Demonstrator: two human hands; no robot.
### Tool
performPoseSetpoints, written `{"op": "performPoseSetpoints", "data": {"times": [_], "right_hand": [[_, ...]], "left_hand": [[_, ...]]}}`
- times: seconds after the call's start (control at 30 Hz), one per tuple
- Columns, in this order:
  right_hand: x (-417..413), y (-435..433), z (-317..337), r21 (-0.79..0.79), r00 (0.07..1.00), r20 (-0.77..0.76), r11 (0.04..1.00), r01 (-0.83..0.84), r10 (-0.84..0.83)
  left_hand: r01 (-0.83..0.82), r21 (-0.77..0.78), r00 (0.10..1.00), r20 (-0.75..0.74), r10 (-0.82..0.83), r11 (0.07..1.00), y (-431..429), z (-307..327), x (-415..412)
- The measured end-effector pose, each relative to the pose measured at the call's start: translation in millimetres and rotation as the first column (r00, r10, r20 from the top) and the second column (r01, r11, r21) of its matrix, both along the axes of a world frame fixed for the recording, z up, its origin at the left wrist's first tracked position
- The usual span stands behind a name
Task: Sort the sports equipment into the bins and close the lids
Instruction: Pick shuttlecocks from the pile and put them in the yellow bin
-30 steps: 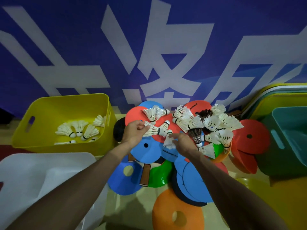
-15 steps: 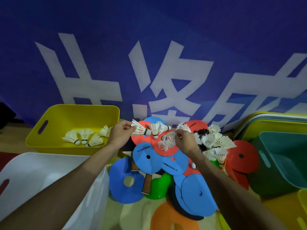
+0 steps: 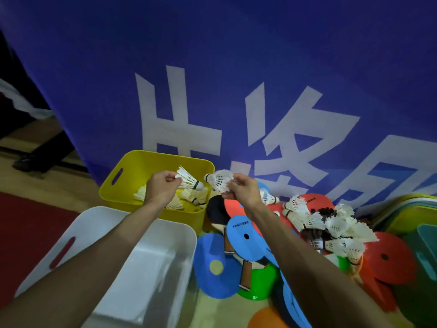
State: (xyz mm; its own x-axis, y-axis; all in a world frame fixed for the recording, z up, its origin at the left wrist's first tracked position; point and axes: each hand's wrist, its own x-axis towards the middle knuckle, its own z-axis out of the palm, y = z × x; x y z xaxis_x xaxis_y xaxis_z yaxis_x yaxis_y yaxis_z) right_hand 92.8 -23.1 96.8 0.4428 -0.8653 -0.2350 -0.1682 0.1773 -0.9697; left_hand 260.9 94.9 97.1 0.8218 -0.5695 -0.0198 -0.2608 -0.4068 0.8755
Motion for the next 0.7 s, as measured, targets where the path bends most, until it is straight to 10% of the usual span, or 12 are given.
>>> {"op": "performPoseSetpoints", "data": {"times": [0.7], "right_hand": [[56, 30, -23, 0.105, 0.989, -0.139, 0.994, -0.031, 0.045]], "left_hand": [[0.088, -0.078, 0.981, -0.164, -0.100, 0.993, 29, -20, 44]]}}
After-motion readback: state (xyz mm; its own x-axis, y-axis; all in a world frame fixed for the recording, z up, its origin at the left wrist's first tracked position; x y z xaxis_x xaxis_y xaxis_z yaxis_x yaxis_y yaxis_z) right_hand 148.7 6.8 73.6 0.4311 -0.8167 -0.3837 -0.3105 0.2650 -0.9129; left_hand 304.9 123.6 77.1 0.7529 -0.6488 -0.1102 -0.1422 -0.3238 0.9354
